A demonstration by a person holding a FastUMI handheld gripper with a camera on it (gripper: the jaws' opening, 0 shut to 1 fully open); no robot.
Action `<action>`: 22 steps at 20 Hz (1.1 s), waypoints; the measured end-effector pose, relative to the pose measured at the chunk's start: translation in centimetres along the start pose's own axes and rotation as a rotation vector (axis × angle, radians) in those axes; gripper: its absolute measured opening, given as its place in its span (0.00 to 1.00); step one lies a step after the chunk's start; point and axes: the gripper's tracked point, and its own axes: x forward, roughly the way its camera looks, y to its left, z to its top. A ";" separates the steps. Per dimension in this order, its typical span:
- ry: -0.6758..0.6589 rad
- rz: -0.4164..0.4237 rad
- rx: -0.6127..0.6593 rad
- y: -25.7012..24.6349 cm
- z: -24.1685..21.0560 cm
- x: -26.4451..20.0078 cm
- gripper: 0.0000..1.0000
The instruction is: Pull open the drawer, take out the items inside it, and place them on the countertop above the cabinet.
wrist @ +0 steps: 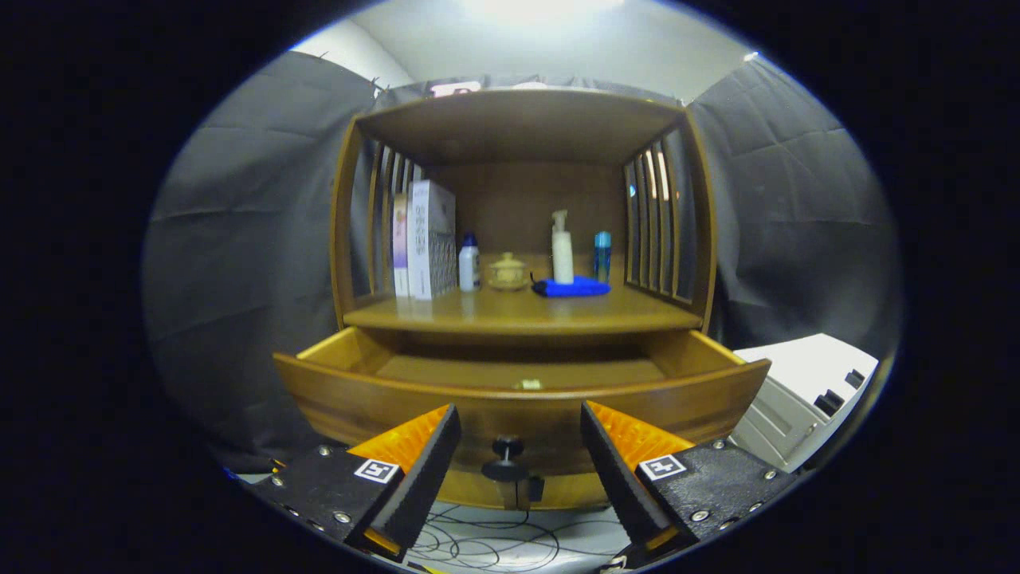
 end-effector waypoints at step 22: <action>0.479 -0.072 -0.077 -1.5 -2.5 14.4 0.94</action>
